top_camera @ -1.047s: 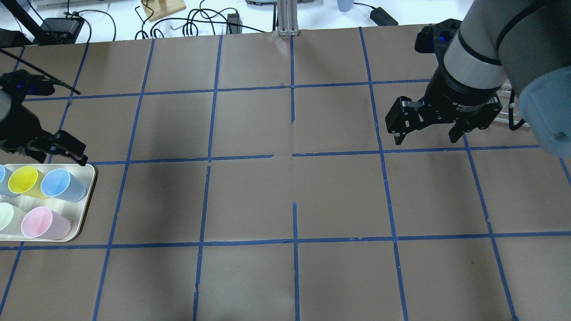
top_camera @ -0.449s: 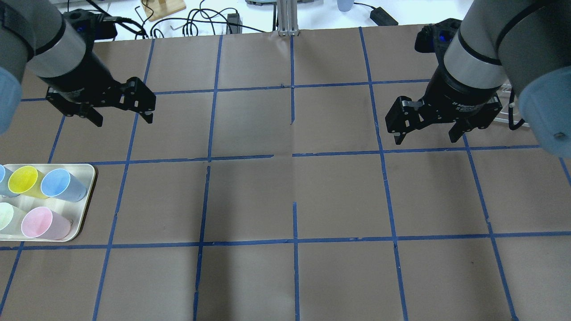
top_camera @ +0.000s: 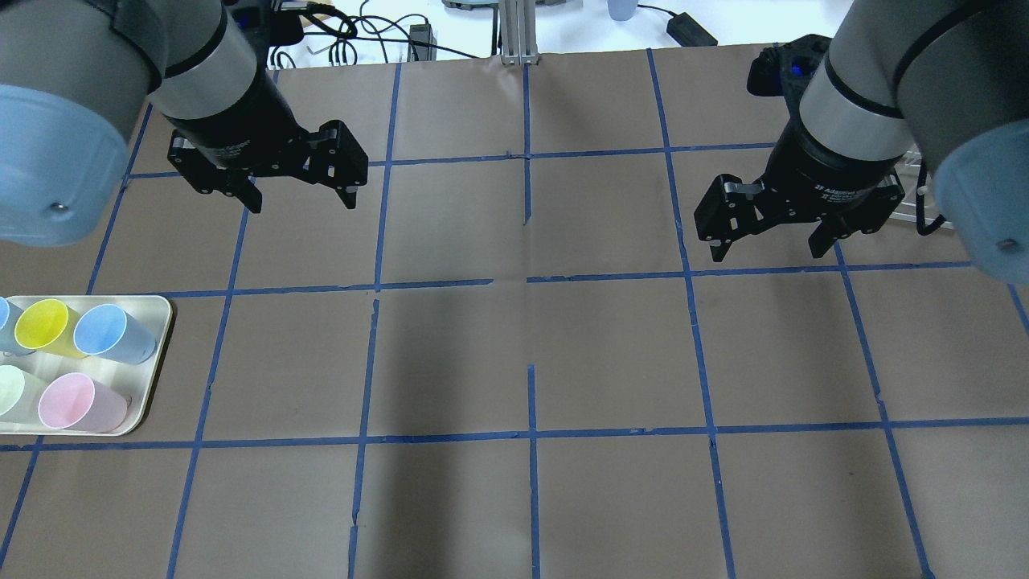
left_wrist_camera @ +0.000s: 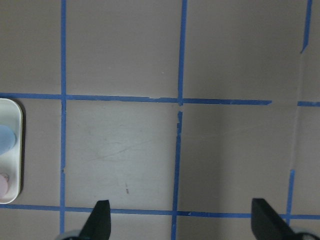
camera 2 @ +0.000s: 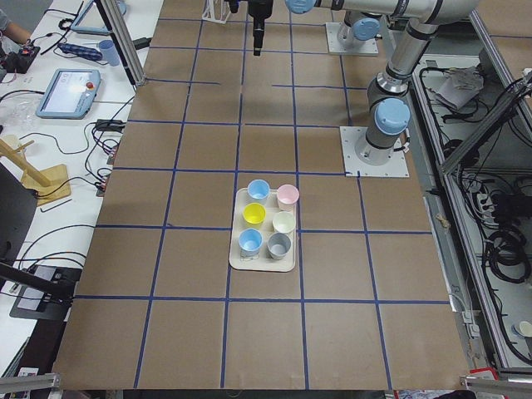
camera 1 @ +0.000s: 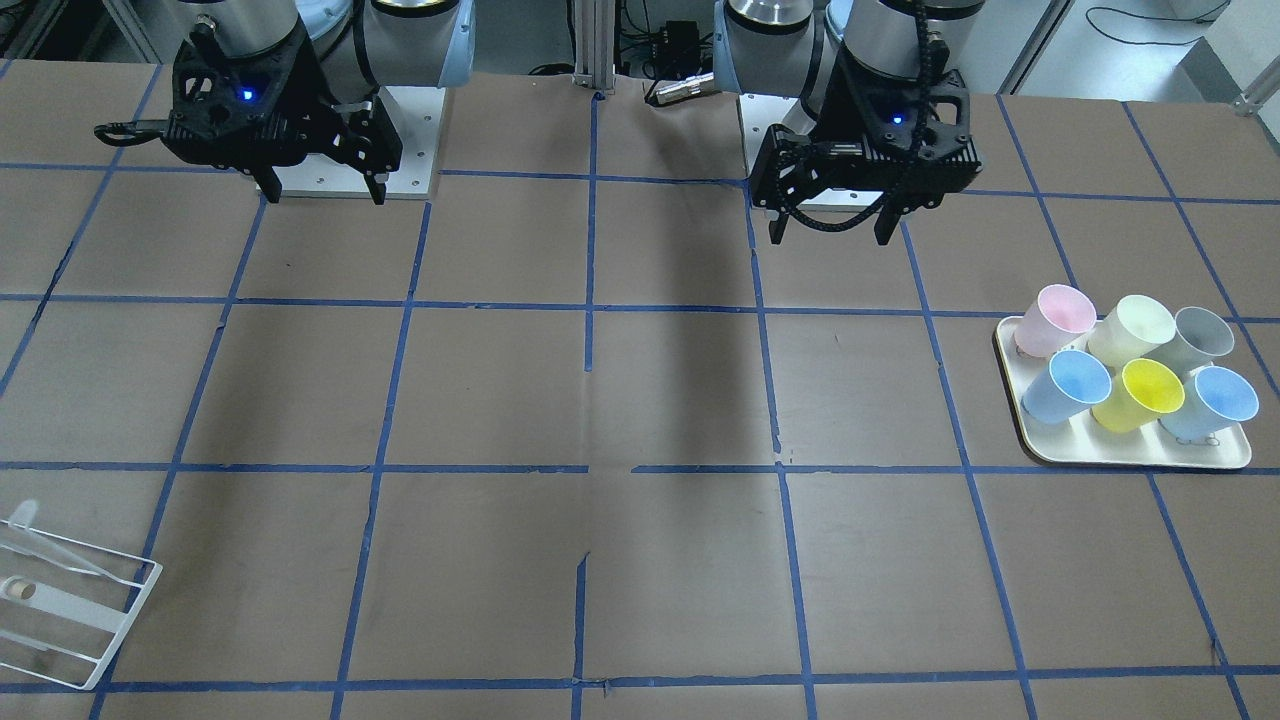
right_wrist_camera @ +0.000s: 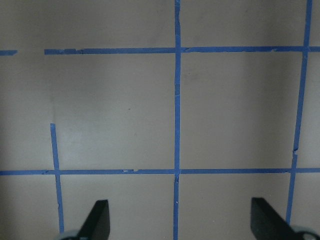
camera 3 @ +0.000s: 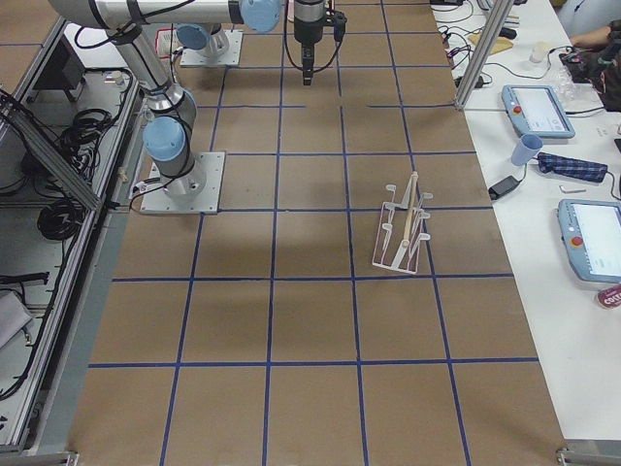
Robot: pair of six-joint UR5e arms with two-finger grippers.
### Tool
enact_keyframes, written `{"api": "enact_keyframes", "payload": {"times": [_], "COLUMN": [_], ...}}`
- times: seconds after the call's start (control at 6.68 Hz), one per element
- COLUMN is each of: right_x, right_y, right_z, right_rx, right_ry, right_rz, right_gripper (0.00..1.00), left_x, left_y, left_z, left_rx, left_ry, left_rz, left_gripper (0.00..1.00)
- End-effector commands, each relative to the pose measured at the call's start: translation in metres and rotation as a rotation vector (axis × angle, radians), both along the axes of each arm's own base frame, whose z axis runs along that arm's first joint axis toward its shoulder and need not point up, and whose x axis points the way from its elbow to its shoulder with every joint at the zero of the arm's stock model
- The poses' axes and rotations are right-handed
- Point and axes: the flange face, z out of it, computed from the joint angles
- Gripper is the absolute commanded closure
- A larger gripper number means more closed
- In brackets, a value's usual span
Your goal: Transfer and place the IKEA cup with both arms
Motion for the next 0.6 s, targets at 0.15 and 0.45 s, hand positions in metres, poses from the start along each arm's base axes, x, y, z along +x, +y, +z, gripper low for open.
{"api": "enact_keyframes", "payload": {"times": [0.15,0.45], "right_x": [0.0001,0.0001], "right_y": [0.0024,0.0035], "right_z": [0.0036,0.0047], "right_rx": [-0.008,-0.009], "right_ry": [-0.002,-0.002], "right_rz": [0.000,0.002], "right_gripper": [0.00,0.00], "left_x": [-0.0078,-0.0077], "left_y": [0.0033,0.0045], "left_z": [-0.0041,-0.0034], "left_rx": [0.006,0.004], "left_ry": [0.002,0.002], "left_rz": [-0.013,-0.013], "left_gripper": [0.00,0.00]}}
